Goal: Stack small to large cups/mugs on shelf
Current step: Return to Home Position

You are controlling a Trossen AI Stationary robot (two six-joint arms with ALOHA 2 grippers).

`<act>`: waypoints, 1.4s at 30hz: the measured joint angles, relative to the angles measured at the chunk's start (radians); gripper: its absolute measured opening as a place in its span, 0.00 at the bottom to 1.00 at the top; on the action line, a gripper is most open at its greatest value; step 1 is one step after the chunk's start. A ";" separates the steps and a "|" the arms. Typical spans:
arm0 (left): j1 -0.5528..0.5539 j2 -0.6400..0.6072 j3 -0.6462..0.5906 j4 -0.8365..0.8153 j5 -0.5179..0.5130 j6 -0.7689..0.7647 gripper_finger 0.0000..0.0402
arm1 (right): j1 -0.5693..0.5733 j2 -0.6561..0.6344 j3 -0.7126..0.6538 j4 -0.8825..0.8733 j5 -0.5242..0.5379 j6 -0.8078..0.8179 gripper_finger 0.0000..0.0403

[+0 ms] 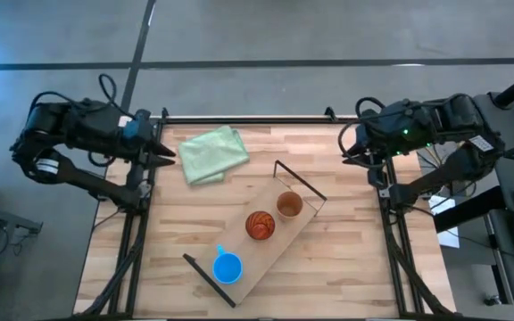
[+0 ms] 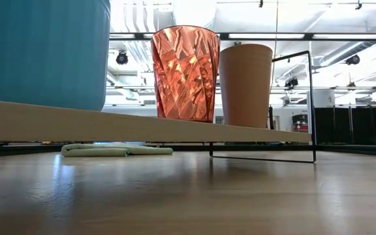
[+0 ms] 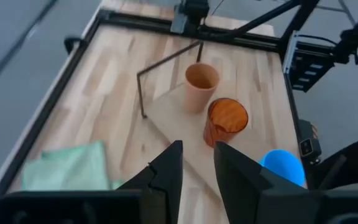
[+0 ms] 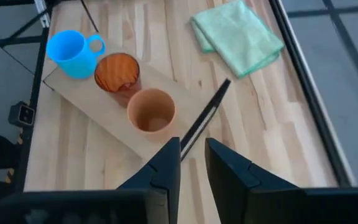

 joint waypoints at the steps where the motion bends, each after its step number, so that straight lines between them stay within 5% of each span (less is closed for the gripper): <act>1: 0.000 -0.011 -0.011 0.012 0.000 0.020 0.19 | 0.000 -0.025 -0.045 0.020 0.001 0.015 0.17; 9: 0.000 -0.093 -0.155 0.059 0.000 0.041 0.19 | 0.000 -0.273 -0.472 0.339 0.030 0.094 0.19; 21: -0.001 -0.307 -0.613 0.599 0.002 0.038 0.19 | 0.001 -0.596 -1.030 0.899 -0.116 0.199 0.18; 34: -0.001 -0.502 -0.973 1.108 0.052 0.037 0.19 | -0.003 -0.911 -1.491 1.382 -0.062 0.252 0.18; 42: -0.001 -0.601 -1.128 1.254 0.085 -0.033 0.19 | -0.003 -1.055 -1.619 1.472 -0.028 0.292 0.18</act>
